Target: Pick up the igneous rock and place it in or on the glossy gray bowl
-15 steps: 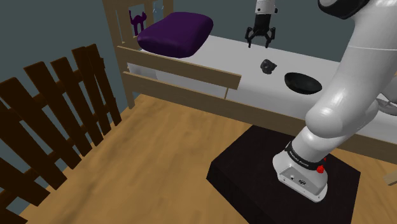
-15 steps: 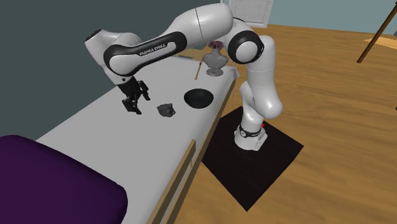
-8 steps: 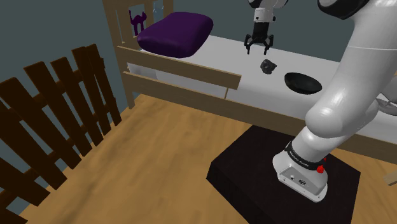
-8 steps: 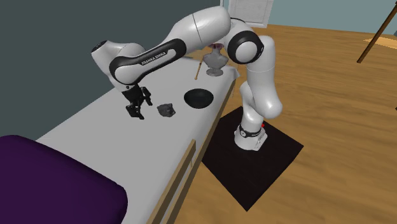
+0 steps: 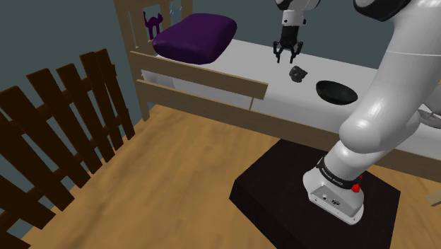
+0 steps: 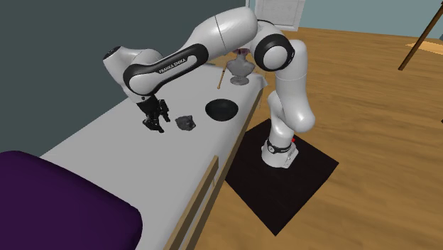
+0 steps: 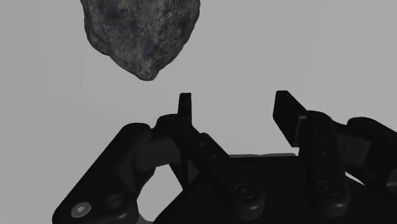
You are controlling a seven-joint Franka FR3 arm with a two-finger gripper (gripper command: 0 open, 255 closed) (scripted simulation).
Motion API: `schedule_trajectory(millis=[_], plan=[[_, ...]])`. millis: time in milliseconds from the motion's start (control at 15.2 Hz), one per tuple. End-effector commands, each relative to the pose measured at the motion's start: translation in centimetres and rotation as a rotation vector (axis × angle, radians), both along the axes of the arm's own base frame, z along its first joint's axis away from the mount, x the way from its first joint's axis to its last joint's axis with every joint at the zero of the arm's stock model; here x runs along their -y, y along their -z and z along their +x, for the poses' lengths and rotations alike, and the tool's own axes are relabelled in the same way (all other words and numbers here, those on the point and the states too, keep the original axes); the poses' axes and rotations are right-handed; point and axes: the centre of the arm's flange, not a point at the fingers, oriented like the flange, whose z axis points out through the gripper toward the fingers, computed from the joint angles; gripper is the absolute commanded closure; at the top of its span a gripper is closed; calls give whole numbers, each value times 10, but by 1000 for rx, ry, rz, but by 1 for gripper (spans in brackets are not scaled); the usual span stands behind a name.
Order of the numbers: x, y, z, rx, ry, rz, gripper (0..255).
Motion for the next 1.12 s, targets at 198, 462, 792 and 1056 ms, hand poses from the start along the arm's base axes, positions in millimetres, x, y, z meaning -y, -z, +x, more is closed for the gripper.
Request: schedule_trajectory(millis=[198,462,792,1056], plan=[[0,0,0,0,0,0,255],[0,0,0,0,0,0,255],[-15,-13,-37,-11,233,-71,0],[-49,-28,-79,-26,545,-165,0]])
